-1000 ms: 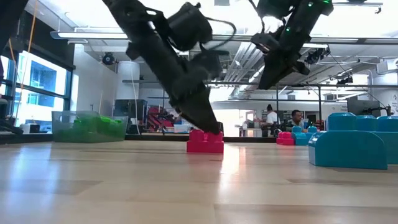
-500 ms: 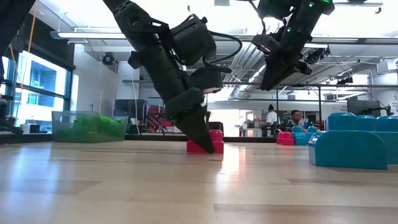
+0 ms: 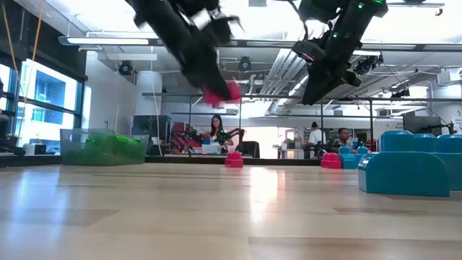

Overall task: Sort blocks
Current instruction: Put the red game piece into the white bin

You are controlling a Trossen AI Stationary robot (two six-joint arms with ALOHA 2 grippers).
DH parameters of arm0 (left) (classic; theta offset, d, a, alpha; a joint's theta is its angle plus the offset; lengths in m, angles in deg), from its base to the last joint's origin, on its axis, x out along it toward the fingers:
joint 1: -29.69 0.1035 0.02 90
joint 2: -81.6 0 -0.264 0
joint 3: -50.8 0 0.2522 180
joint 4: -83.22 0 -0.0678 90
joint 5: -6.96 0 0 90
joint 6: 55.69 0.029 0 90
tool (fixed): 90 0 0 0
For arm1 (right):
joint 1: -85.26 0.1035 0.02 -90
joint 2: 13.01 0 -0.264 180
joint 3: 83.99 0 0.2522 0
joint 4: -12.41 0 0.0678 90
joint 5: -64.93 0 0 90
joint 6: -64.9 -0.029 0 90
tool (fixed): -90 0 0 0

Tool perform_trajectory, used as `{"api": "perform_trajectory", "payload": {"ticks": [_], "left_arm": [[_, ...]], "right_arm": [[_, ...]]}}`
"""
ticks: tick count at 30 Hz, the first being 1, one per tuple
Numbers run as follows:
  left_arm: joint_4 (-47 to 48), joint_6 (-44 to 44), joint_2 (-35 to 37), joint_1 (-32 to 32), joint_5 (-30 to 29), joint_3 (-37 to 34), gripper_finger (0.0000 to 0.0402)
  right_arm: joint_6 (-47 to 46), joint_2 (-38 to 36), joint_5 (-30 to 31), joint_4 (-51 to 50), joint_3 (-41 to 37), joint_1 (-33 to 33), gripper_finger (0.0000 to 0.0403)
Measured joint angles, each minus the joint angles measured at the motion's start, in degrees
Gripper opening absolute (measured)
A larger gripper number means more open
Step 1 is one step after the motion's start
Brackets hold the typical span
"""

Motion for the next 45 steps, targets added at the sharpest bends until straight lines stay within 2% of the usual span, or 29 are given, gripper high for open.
{"api": "perform_trajectory", "payload": {"ticks": [2, 4, 6, 11, 16, 20, 26, 30, 35, 45], "left_arm": [[5.3, -2.1, 6.6, 1.0, 0.1, 0.0, 0.0105], [10.8, -6.0, 12.4, 1.3, 0.0, 0.0, 0.0129], [17.2, -10.4, 17.2, -0.3, -0.2, -0.2, 0.0144], [33.6, -26.0, 24.1, -11.4, 0.6, -0.3, 0.0133], [38.6, -46.5, 24.7, -29.3, 3.9, -0.3, 0.0114], [38.0, -61.4, 22.7, -42.8, 3.8, -0.3, 0.0126], [37.9, -76.5, 17.8, -55.9, 3.8, -0.3, 0.0143], [38.8, -81.9, 14.5, -59.2, 3.6, -0.3, 0.0146], [38.6, -86.7, 12.9, -58.7, 6.7, -0.3, 0.0152], [38.7, -89.5, 15.4, -56.2, 10.7, -0.3, 0.0222]], "right_arm": [[0.8, 0.0, 0.0, 0.8, 0.0, 0.0, 0.0], [1.5, 0.0, 0.0, 1.9, 0.0, 0.0, 0.0], [2.5, 0.0, 0.0, 3.6, 0.0, 0.0, 0.0], [4.5, 0.0, -0.5, 6.4, 0.0, -0.1, 0.0], [5.9, 0.0, -1.4, 6.6, 0.0, -0.1, 0.0], [6.3, 0.0, -1.5, 6.6, 0.0, -0.1, 0.0], [7.4, 0.0, -1.5, 6.7, 0.0, -0.3, 0.0], [7.4, 0.0, -2.0, 6.7, 0.0, -0.8, 0.0], [7.4, 0.0, -3.1, 6.8, 0.0, -1.8, 0.0], [8.9, 0.0, -3.9, 6.8, 0.0, -2.9, 0.0]]}}
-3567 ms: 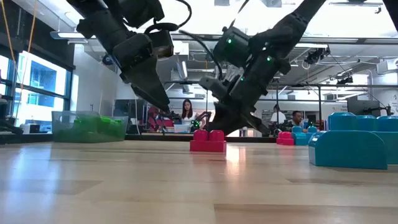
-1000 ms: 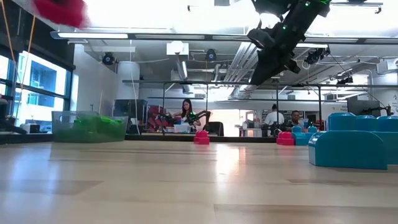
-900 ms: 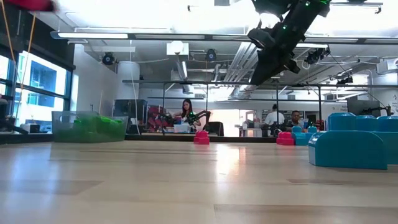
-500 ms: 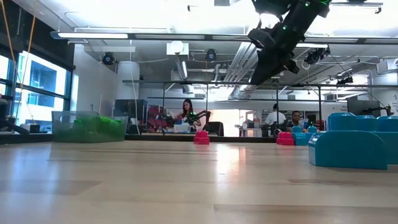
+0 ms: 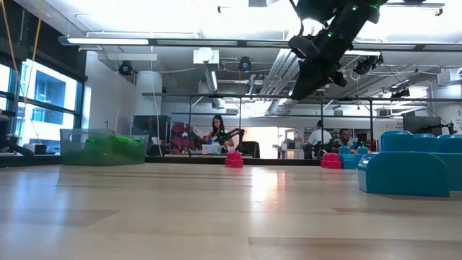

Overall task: Sort blocks
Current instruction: Put the red game piece into the white bin

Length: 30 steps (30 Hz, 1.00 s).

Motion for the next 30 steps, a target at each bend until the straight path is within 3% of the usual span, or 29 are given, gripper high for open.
{"api": "perform_trajectory", "payload": {"ticks": [3, 6, 10, 12, 14, 17, 20, 25, 30], "left_arm": [[0.0, 4.6, 1.7, 3.4, -2.8, 0.0, 0.0238], [0.0, 14.4, 3.4, 11.0, -10.5, 0.0, 0.0245], [-1.9, 35.4, 2.9, 29.0, -18.0, 0.0, 0.0246], [-7.6, 47.7, 1.1, 39.4, -19.4, 0.0, 0.0246], [-16.7, 57.1, -1.9, 48.8, -19.4, 0.0, 0.0246], [-32.2, 64.2, -7.7, 60.4, -19.3, 0.1, 0.0246], [-41.1, 69.2, -14.9, 69.7, -14.4, 2.6, 0.0246], [-37.1, 76.8, -28.1, 78.2, -6.4, 13.5, 0.0246], [-23.8, 81.7, -40.8, 81.2, -7.2, 28.7, 0.0246]], "right_arm": [[0.0, 0.0, 0.0, 0.0, 0.0, 0.0, 0.0], [0.0, 0.0, -1.0, 0.0, 0.0, 0.0, 0.0], [-1.9, 0.0, -3.9, 0.2, 0.0, 0.0, 0.0], [-3.5, -0.2, -5.1, 0.6, 0.0, 0.3, 0.0], [-5.3, -0.6, -5.3, 1.4, 0.0, 0.9, 0.0], [-8.5, -1.8, -5.2, 2.2, 0.0, 2.1, 0.0], [-12.0, -3.2, -5.0, 3.2, 0.0, 3.2, 0.0], [-16.4, -4.6, -4.6, 5.2, 0.0, 5.4, 0.0], [-20.6, -4.6, -1.3, 6.1, 0.0, 7.7, 0.0]]}}
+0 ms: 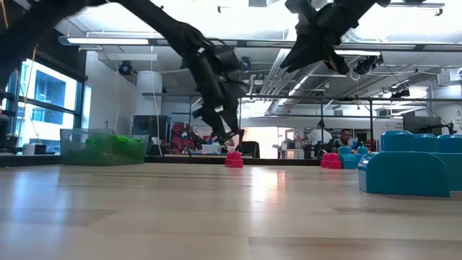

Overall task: Sort blocks
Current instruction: Put the red game piece into the white bin

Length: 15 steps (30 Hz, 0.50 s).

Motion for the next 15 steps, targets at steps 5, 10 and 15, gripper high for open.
{"api": "perform_trajectory", "payload": {"ticks": [5, 10, 15], "left_arm": [[7.9, 5.2, -7.8, 0.8, -1.0, 11.9, 0.0229], [11.5, 5.0, -13.3, 1.8, -1.5, 18.5, 0.0087], [12.7, 4.2, -15.2, 2.4, -3.6, 19.2, 0.0013]], "right_arm": [[-3.0, 0.0, 3.7, 0.0, 0.0, 1.9, 0.0], [-4.5, 0.0, 6.2, 0.4, 0.0, 2.5, 0.0], [-5.4, 0.0, 6.8, 1.4, 0.0, 2.5, 0.0]]}}
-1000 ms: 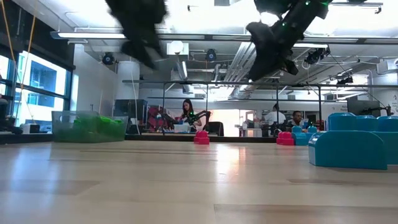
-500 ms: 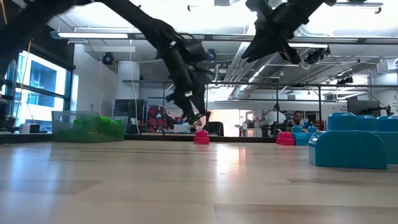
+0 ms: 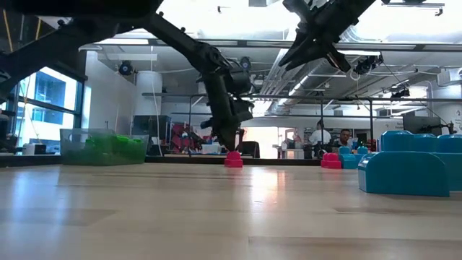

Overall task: Sort blocks
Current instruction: Put the red game piece into the white bin

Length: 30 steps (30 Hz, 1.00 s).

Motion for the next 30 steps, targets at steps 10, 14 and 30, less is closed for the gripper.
{"api": "perform_trajectory", "payload": {"ticks": [10, 14, 30], "left_arm": [[-1.5, 2.2, 0.0, 0.0, -2.8, 0.0, 0.0], [0.1, 3.4, 0.0, -0.2, -3.0, 0.0, 0.0], [21.6, 2.9, 0.0, -6.2, 6.1, 0.0, 0.0]], "right_arm": [[0.5, 0.0, 0.0, 1.5, 0.0, 0.0, 0.0], [1.1, 0.0, 0.0, 1.5, 0.0, 0.0, 0.0], [4.6, 0.0, 0.0, 1.6, 0.0, 0.0, 0.0]]}}
